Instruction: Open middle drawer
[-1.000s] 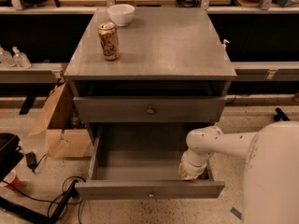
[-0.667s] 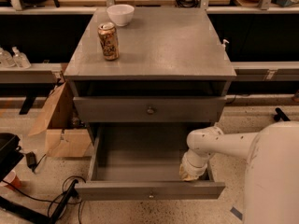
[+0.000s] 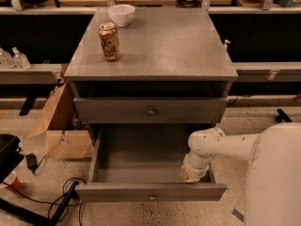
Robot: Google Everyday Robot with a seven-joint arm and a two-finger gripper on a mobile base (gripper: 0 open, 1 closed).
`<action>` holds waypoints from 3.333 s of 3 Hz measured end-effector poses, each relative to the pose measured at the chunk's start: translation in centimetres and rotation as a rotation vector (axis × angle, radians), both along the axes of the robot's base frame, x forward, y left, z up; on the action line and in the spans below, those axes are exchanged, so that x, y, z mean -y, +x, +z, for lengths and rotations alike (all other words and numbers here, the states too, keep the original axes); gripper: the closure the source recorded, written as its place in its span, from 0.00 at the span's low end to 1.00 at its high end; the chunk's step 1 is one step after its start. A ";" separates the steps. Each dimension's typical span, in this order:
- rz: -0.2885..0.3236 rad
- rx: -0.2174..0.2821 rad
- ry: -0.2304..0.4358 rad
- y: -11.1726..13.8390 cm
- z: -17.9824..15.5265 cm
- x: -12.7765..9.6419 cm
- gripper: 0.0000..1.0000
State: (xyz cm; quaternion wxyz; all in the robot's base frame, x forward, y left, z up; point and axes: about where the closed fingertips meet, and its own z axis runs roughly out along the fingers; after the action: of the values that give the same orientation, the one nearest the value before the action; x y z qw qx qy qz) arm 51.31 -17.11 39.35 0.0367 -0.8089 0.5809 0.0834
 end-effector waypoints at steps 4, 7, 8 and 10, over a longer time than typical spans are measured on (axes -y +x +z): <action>0.000 -0.003 0.000 0.5 -0.1 0.0 0.00; 0.000 -0.003 0.000 0.5 -0.1 0.0 0.41; -0.001 0.005 -0.022 1.8 3.0 1.2 0.64; -0.101 0.143 -0.082 4.2 19.7 7.6 1.00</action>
Offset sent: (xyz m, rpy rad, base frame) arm 0.0000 0.0000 0.0000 0.0000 0.0000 0.0000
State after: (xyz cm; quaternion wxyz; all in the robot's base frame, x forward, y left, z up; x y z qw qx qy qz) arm 55.50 -24.71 59.08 0.0488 -0.7833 0.6198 -0.0003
